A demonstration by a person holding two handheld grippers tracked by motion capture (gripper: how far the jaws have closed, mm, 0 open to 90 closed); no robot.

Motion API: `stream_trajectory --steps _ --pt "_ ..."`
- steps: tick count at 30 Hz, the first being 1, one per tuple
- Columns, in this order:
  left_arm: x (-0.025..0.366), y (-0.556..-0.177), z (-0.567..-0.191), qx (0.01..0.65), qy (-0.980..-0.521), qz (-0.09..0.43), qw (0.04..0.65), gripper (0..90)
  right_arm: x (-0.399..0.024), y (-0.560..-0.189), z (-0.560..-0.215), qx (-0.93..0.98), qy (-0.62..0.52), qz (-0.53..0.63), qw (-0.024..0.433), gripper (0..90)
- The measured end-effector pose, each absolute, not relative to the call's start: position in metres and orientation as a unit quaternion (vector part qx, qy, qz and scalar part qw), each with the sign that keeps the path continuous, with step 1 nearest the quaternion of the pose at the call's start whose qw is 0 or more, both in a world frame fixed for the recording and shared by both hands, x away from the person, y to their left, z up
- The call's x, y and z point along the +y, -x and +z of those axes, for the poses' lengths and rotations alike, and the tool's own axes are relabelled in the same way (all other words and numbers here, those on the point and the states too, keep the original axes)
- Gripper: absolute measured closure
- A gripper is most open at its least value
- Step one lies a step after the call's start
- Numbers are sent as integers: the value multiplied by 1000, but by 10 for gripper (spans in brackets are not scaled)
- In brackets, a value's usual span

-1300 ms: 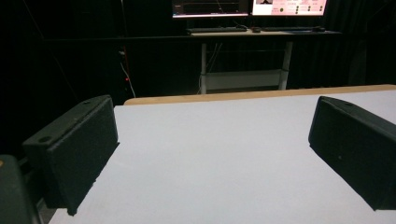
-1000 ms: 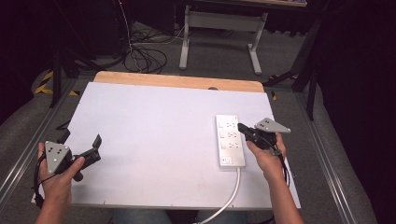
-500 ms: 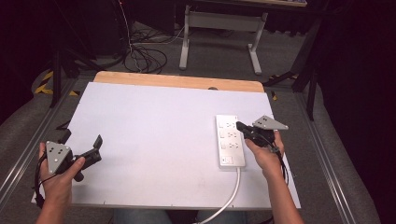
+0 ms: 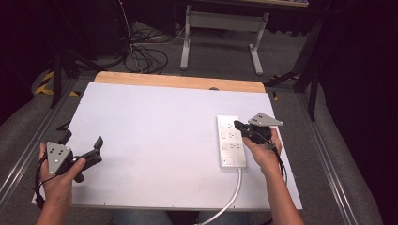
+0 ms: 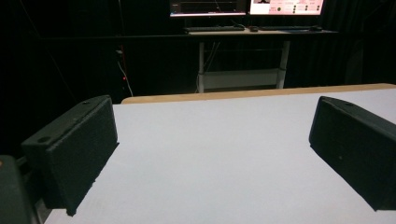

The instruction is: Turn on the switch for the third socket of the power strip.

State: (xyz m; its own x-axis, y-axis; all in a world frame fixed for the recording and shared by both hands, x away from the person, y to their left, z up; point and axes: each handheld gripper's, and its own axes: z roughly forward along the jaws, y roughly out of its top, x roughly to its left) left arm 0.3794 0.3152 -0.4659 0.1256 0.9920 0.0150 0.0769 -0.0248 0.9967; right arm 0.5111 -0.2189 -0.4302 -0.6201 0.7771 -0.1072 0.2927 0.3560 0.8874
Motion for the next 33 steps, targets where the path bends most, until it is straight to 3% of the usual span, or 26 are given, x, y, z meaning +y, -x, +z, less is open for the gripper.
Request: stream_trajectory --steps 33 --pt "315 -378 -467 480 -559 453 501 17 -204 -533 -434 794 -348 436 240 900"
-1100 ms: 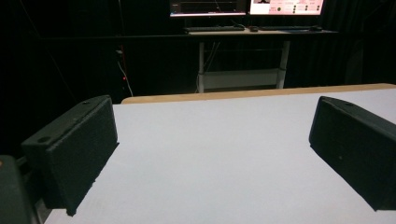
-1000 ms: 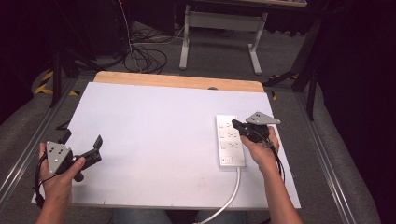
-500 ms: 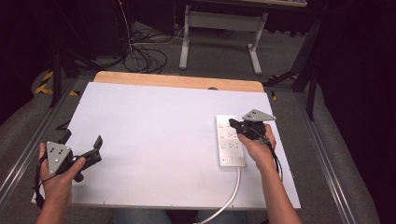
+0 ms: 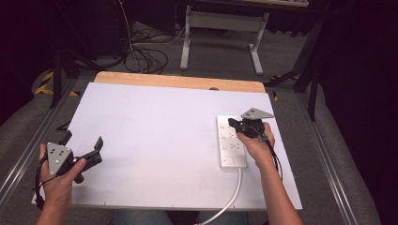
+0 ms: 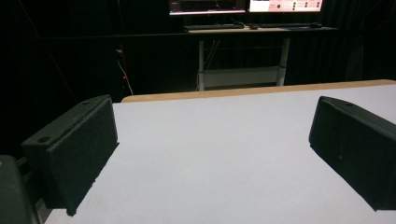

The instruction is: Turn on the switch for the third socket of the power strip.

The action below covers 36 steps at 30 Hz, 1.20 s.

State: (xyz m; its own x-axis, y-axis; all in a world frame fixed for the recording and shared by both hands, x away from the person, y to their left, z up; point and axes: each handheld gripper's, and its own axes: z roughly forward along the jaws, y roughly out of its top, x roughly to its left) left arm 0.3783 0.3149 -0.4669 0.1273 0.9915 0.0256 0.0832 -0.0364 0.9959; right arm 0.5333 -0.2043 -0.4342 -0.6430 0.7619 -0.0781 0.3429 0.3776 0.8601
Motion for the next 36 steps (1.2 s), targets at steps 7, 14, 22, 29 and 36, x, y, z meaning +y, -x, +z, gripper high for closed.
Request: stream_trajectory --steps 7,14,22,29,36 --pt "315 -378 -467 480 -560 453 501 17 -201 -537 -435 795 -348 436 237 900" --pt "314 -379 -467 477 -563 454 500 17 -199 -542 -436 800 -346 432 232 900" --pt "313 -379 -467 475 -564 453 500 17 -198 -542 -438 801 -348 430 227 900" --pt "313 -379 -467 475 -565 453 499 17 -196 -545 -439 804 -349 426 224 900" --pt "311 -380 -467 473 -568 452 499 18 -196 -545 -440 806 -349 423 222 900"
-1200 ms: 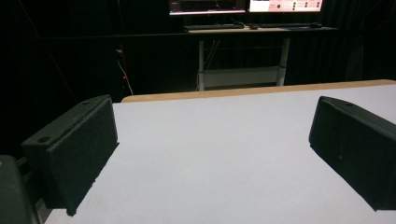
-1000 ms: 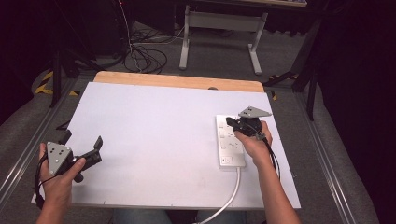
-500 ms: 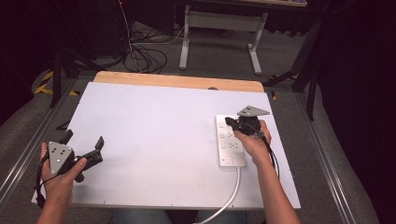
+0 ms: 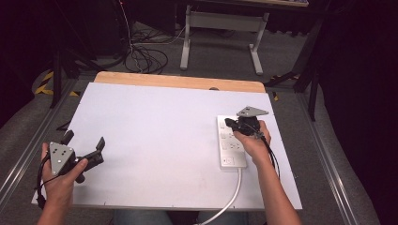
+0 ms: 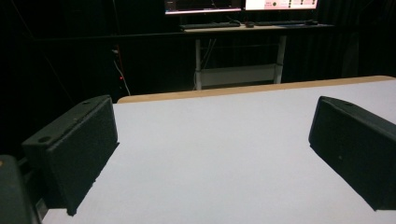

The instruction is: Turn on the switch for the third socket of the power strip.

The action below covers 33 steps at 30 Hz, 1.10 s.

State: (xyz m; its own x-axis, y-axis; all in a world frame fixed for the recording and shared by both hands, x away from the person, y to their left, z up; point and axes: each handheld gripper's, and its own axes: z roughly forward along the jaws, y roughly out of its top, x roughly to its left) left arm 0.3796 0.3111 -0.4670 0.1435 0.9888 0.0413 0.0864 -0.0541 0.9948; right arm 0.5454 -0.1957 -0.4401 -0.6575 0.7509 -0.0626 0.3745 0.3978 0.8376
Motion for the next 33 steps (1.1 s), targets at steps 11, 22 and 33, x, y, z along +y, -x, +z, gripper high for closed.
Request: stream_trajectory --steps 11,22,33 --pt "310 -379 -467 471 -570 452 498 18 -190 -548 -446 812 -349 413 219 900" --pt "313 -376 -467 472 -569 457 495 18 -186 -553 -453 819 -351 403 210 900" --pt "315 -373 -468 474 -568 458 493 18 -186 -557 -457 817 -362 400 202 900"
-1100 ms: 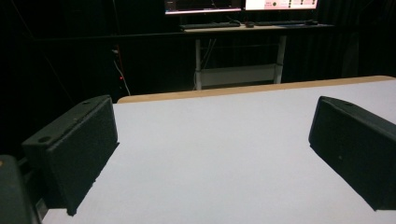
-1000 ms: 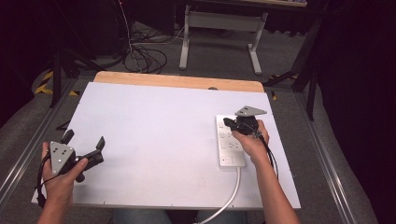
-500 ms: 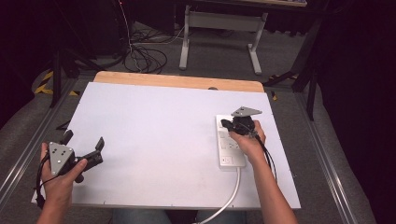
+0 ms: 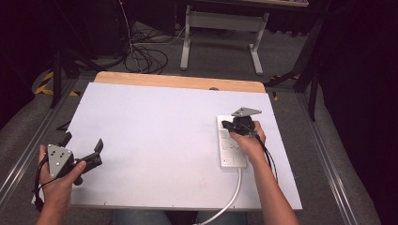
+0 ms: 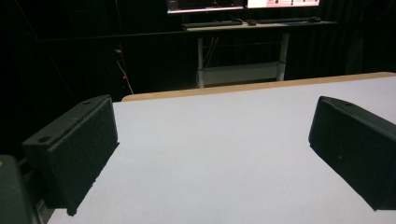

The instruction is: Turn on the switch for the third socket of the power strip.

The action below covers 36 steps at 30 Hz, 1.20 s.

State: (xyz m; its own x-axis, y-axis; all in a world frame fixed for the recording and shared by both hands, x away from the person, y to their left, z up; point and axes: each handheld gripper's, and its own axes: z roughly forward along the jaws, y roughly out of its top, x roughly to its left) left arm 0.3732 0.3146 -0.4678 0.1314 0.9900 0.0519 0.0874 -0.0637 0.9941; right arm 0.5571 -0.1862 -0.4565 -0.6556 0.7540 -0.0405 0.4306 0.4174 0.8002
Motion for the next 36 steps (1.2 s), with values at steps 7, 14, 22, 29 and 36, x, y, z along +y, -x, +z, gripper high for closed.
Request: stream_trajectory --steps 7,14,22,29,36 --pt "315 -373 -468 475 -567 457 494 18 -185 -558 -458 819 -360 399 200 900" --pt "314 -373 -468 475 -567 457 494 18 -184 -558 -458 820 -358 399 202 900" --pt "315 -372 -468 476 -567 457 493 18 -179 -558 -462 826 -353 392 199 900" --pt "315 -371 -467 476 -567 456 494 18 -179 -560 -464 824 -354 390 208 900" --pt "316 -371 -467 475 -566 459 493 19 -179 -561 -468 821 -360 387 214 900"
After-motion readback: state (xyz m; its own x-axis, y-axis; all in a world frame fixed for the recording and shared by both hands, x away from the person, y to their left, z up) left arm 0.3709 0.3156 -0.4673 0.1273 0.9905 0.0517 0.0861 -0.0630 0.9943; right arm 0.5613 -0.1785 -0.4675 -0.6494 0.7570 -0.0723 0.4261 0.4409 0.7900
